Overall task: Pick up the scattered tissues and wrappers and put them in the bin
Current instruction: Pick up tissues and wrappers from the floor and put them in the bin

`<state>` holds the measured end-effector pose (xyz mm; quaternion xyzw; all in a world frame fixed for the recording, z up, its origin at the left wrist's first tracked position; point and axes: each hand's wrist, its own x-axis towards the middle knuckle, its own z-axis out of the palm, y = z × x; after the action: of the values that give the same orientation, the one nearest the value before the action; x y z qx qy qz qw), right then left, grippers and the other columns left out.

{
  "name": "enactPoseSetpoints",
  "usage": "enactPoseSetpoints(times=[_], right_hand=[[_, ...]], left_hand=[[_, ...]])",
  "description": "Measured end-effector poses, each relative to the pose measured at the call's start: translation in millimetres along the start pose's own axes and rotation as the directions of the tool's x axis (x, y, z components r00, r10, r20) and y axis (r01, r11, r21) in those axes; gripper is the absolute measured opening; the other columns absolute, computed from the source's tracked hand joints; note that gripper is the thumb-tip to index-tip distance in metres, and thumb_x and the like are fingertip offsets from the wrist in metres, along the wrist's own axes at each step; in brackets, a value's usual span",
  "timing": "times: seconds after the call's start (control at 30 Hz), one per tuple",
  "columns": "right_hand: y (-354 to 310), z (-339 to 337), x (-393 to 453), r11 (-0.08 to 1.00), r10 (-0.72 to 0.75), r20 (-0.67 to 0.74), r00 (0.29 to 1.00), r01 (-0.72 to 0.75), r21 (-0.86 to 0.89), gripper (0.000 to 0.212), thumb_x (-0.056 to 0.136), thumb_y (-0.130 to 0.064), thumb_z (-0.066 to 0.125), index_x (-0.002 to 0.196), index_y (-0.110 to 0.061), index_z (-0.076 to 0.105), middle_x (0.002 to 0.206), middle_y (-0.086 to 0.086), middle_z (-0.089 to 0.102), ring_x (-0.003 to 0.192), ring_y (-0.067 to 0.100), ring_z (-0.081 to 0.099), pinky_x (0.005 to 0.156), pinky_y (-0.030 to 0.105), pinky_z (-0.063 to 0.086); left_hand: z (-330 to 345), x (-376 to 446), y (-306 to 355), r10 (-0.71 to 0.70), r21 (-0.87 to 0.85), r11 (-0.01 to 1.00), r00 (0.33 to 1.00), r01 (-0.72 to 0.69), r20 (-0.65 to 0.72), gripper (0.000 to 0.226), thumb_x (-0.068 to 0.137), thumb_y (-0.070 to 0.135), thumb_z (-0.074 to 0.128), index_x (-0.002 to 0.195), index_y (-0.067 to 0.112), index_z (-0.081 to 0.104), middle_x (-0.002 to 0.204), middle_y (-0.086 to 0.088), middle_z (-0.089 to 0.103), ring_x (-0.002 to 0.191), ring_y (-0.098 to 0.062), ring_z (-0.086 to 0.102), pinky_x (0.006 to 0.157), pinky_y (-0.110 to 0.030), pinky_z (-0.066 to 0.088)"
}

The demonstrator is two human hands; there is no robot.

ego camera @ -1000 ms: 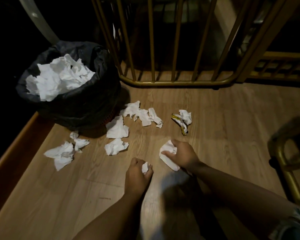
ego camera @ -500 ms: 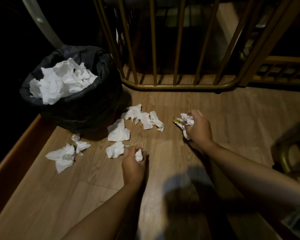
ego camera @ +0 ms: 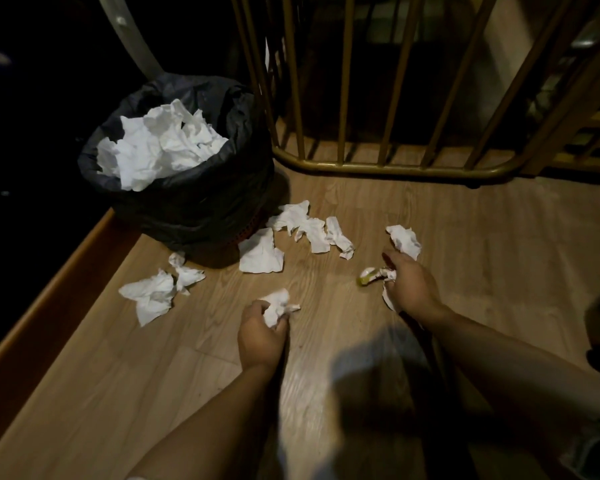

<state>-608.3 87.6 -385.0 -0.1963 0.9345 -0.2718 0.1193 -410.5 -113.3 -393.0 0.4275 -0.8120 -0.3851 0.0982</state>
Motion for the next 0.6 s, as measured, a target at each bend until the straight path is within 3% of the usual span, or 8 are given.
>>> enactPoseSetpoints(times=[0.1,0.17,0.23,0.3,0.37,0.43,0.5,0.6], right_hand=[[-2.1,3.8,-12.9,0.999,-0.036,0.058,0.998,0.038,-0.018,0.047,0.087,-0.016,0.064,0.134,-0.022,0.056,0.135,0.004,0.058,0.118,0.025,0.057,0.096,0.035,0.046],[-10.4,5.4,-20.9,0.995,-0.081,0.067,0.994,0.084,-0.045,0.027,0.087,-0.037,0.066,0.111,-0.026,0.069,0.113,0.001,0.067,0.101,0.021,0.062,0.083,0.033,0.048],[-21.5,7.4,-28.5,0.991,-0.123,0.060,0.991,0.126,-0.054,0.045,0.083,-0.066,0.054,0.074,-0.024,0.066,0.079,-0.002,0.062,0.074,0.015,0.057,0.064,0.032,0.044],[-37.9,8.4,-33.8,0.991,-0.129,0.016,0.992,0.128,0.047,0.060,0.080,-0.077,0.038,0.054,-0.025,0.051,0.066,-0.004,0.052,0.064,0.010,0.048,0.059,0.028,0.034],[-59.6,9.4,-34.8,0.962,-0.081,-0.059,0.995,0.094,0.255,0.060,0.084,-0.074,0.033,0.053,-0.025,0.049,0.068,-0.007,0.048,0.064,0.004,0.048,0.060,0.017,0.030],[-82.0,13.2,-31.0,0.889,0.021,-0.115,0.993,0.034,0.457,0.061,0.091,-0.065,0.039,0.069,-0.013,0.061,0.075,-0.010,0.054,0.071,0.002,0.055,0.064,0.012,0.035],[-101.4,16.3,-22.0,0.819,0.083,-0.128,0.988,0.005,0.573,0.046,0.094,-0.047,0.055,0.078,-0.005,0.068,0.078,-0.005,0.065,0.075,0.005,0.062,0.068,0.020,0.045],[-133.0,12.4,-15.5,0.742,0.034,-0.143,0.989,0.071,0.666,0.039,0.089,-0.019,0.067,0.058,0.000,0.056,0.057,0.015,0.056,0.056,0.019,0.054,0.057,0.035,0.044]], left_hand=[[-0.7,-6.7,-5.1,0.011,0.035,0.999,0.997,-0.013,0.070,0.038,0.081,0.042,0.074,0.108,0.023,0.056,0.093,0.006,0.067,0.082,-0.014,0.064,0.071,-0.029,0.053],[-1.7,-14.6,-9.4,0.067,0.089,0.993,0.993,-0.075,0.095,0.026,0.083,0.041,0.071,0.099,0.022,0.060,0.084,0.007,0.068,0.075,-0.013,0.064,0.066,-0.028,0.052],[-2.8,-23.3,-14.0,0.113,0.108,0.987,0.992,-0.120,0.061,0.018,0.086,0.033,0.069,0.086,0.015,0.065,0.077,0.000,0.067,0.069,-0.017,0.062,0.061,-0.027,0.044],[-3.9,-30.0,-19.5,0.080,0.059,0.995,0.996,-0.082,0.036,0.023,0.087,0.032,0.067,0.076,0.012,0.066,0.071,-0.003,0.066,0.066,-0.018,0.060,0.061,-0.028,0.043],[-9.1,-33.4,-18.5,-0.006,-0.073,0.997,1.000,0.008,0.020,0.033,0.085,0.043,0.063,0.069,0.015,0.065,0.068,-0.004,0.065,0.066,-0.020,0.062,0.062,-0.032,0.050],[-18.2,-33.5,-5.3,-0.105,-0.195,0.976,0.994,0.098,-0.026,0.040,0.082,0.051,0.063,0.073,0.012,0.066,0.073,-0.008,0.067,0.068,-0.020,0.065,0.059,-0.026,0.048],[-31.8,-29.8,19.4,-0.175,-0.298,0.941,0.984,0.158,-0.030,0.030,0.090,0.039,0.064,0.081,0.010,0.068,0.078,-0.006,0.069,0.071,-0.016,0.065,0.058,-0.021,0.043],[-54.5,-11.9,62.2,-0.075,-0.319,0.946,0.997,0.061,-0.031,0.024,0.095,0.031,0.060,0.085,0.010,0.067,0.078,-0.004,0.069,0.074,-0.017,0.066,0.062,-0.023,0.047]])
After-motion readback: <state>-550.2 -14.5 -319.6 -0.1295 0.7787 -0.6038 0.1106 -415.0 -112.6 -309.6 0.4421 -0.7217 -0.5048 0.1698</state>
